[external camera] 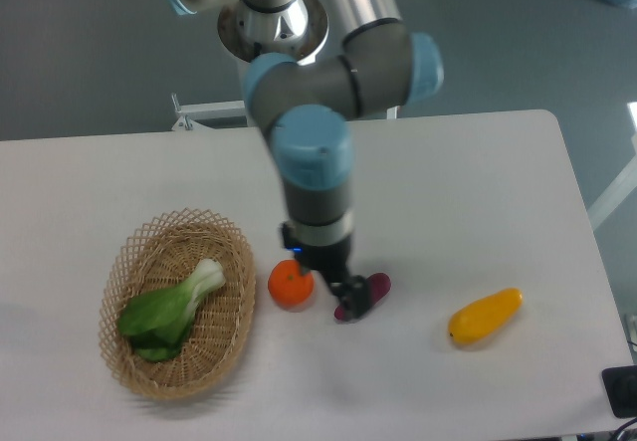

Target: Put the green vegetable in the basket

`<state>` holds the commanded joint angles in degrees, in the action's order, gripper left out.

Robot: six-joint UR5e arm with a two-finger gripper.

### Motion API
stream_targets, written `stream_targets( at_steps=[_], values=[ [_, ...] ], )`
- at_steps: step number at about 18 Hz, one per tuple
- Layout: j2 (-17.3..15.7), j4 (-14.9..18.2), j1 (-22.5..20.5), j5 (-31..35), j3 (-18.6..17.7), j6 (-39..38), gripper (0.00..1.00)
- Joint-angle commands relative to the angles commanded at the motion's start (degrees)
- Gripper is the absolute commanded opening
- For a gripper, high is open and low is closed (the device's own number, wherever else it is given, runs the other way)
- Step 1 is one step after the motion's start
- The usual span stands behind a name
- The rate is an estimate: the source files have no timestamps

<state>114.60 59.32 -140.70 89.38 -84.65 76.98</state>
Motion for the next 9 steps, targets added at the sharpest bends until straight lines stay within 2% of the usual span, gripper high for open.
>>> stream_targets(
  at_steps=[6, 9],
  values=[
    [3.8, 6.8, -6.6, 0.1, 6.5, 7.9, 1.00],
    [5.1, 7.5, -9.7, 2.0, 7.8, 11.8, 1.00]
  ],
)
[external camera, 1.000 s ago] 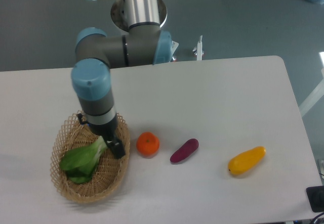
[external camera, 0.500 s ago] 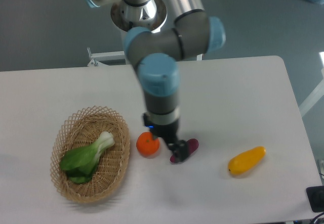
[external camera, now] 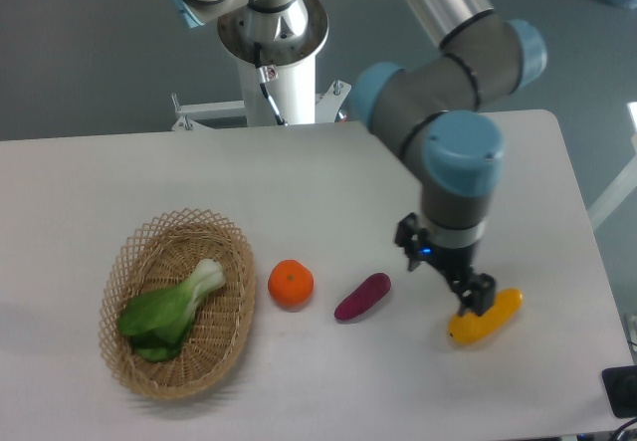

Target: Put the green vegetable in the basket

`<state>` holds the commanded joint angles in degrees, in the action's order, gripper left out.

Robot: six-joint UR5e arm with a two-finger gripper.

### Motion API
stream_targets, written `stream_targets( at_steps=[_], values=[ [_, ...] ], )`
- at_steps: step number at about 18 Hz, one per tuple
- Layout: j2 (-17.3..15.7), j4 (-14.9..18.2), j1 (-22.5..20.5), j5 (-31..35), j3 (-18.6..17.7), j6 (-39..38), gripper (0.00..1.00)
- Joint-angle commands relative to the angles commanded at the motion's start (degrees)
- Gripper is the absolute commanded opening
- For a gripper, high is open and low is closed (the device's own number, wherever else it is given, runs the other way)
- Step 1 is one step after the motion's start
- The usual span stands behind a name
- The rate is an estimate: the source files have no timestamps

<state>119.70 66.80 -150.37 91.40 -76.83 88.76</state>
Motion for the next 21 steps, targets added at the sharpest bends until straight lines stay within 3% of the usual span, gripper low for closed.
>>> stream_targets(
  at_steps=[9, 21],
  values=[
    [2.9, 0.1, -2.4, 0.1, 3.7, 0.5, 1.00],
    [2.8, -0.1, -2.4, 0.2, 3.1, 0.4, 1.00]
  ],
)
